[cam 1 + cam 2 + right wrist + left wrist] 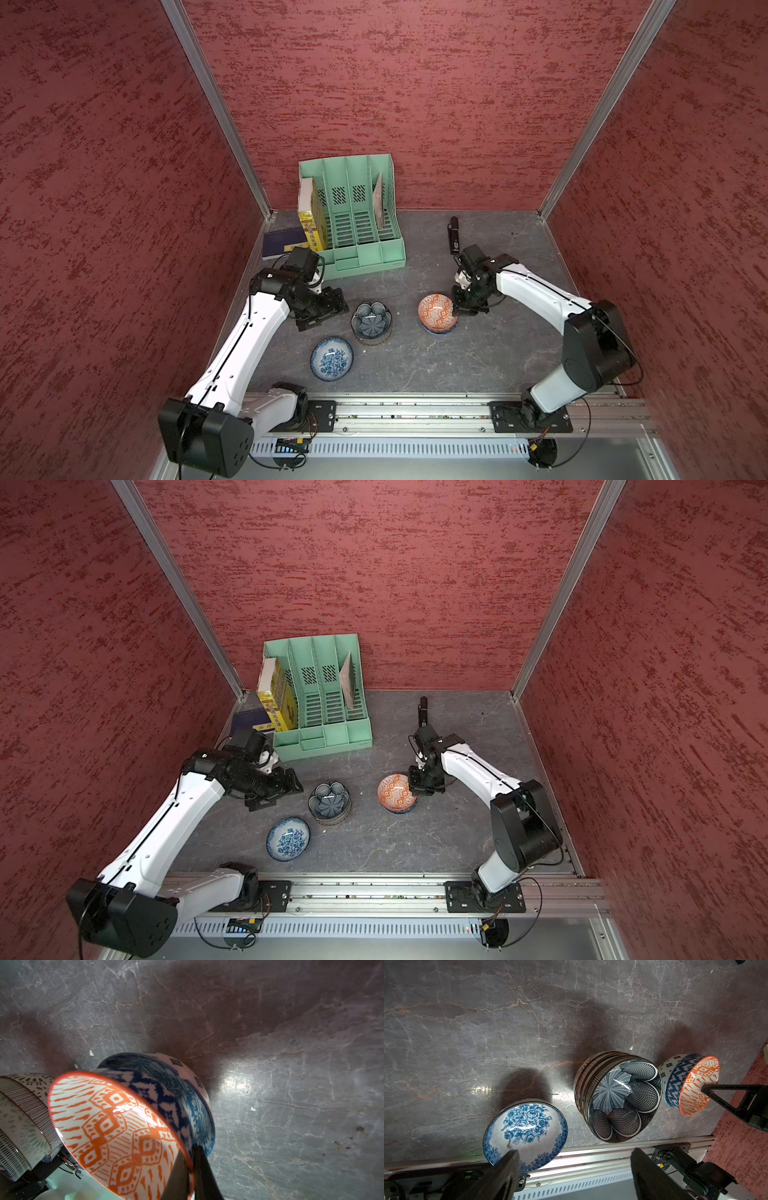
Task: Stack the bowls
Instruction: Place the bowl on the bowl.
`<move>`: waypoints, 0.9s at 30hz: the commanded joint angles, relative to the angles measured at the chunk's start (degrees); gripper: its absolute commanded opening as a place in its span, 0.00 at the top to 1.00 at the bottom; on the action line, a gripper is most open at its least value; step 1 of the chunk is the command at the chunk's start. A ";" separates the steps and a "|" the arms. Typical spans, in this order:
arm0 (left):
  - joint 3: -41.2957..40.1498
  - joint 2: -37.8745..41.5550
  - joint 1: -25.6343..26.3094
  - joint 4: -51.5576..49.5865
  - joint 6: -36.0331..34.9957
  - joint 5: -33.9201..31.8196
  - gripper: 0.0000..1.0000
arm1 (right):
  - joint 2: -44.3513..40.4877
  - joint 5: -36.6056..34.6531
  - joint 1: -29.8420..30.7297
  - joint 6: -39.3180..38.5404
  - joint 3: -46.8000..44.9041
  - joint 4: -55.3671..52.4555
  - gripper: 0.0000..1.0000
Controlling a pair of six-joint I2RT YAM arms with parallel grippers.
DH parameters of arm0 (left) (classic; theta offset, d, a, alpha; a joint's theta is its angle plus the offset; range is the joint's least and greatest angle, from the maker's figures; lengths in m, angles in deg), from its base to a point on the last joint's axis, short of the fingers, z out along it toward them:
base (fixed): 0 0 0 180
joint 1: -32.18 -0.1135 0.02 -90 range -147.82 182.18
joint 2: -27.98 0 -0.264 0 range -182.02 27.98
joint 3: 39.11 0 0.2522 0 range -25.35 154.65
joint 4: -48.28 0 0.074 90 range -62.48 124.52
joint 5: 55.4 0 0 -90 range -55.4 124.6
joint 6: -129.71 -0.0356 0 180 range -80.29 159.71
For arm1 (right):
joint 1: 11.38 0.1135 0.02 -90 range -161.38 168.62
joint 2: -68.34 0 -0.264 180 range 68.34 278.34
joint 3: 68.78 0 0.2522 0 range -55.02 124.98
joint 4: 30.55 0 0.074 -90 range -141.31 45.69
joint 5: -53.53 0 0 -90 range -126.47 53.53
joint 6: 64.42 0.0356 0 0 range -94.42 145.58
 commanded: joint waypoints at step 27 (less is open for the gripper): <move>-0.10 0.41 -0.43 -0.41 -1.22 -0.68 0.13 | -1.06 0.55 -0.55 -0.59 -2.67 3.16 1.00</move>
